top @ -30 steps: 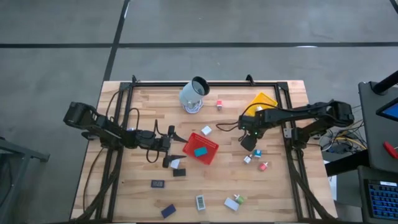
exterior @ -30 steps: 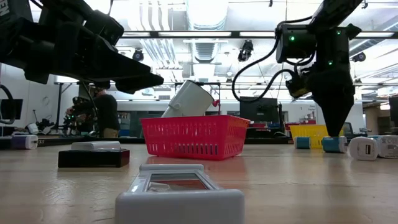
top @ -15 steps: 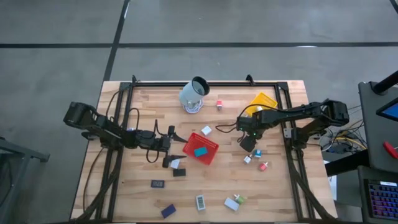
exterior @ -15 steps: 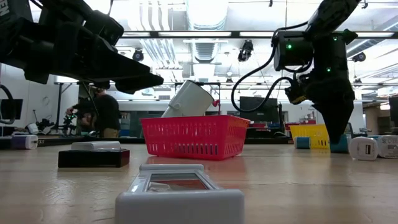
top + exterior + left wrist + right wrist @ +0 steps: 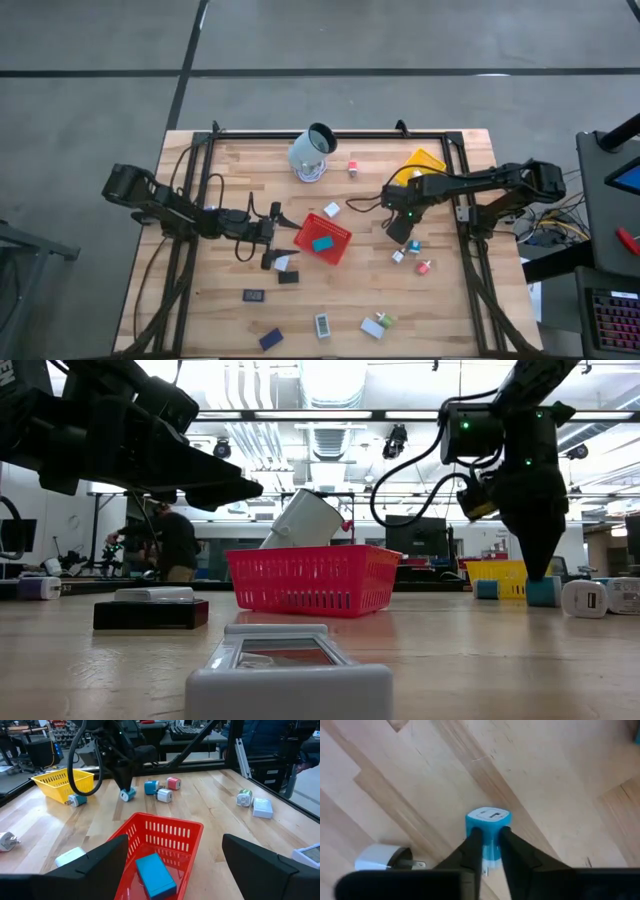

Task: Pick & Place Office items
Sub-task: Put the middle blue charger adapter into the yellow basket

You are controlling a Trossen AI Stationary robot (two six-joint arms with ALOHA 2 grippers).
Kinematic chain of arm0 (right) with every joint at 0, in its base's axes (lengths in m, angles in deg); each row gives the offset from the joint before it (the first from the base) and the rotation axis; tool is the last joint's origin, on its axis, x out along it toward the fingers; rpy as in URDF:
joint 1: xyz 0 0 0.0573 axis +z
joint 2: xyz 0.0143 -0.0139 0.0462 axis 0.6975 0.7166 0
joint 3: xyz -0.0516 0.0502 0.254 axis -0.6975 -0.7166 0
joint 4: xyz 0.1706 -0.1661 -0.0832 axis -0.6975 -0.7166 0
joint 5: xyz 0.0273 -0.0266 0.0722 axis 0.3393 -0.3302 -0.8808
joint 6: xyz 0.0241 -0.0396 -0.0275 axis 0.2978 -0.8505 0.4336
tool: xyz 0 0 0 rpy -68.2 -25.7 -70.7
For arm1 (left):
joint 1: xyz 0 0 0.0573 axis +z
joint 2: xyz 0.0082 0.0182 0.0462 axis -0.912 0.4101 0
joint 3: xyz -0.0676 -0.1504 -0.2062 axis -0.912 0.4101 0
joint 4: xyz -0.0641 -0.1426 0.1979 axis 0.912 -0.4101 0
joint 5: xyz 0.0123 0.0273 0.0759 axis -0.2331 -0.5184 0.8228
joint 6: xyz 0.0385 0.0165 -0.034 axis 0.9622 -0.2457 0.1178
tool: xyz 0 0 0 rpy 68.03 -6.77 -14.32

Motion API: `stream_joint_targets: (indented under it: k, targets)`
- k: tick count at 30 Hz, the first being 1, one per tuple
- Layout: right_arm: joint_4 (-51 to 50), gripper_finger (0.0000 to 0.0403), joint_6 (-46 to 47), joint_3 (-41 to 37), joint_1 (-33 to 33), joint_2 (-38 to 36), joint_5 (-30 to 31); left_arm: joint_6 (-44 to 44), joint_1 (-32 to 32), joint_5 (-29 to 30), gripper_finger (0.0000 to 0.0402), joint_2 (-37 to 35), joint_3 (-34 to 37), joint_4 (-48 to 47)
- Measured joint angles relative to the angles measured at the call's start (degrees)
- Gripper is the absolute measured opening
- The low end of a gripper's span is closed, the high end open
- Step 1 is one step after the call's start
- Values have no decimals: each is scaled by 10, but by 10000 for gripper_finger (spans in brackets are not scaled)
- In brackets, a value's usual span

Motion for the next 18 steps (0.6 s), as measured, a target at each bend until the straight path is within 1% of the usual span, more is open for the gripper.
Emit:
stream_joint_targets:
  k: [2,3,10,18]
  targets:
    - [2,19,-4,0,0,0,-7,0,0,0,328,0,0,0]
    - [3,13,-8,0,0,0,-12,0,0,0,328,0,0,0]
    - [5,8,-13,1,0,0,-28,0,0,0,328,0,0,0]
    - [-4,8,-26,20,0,-6,-21,0,0,0,328,0,0,0]
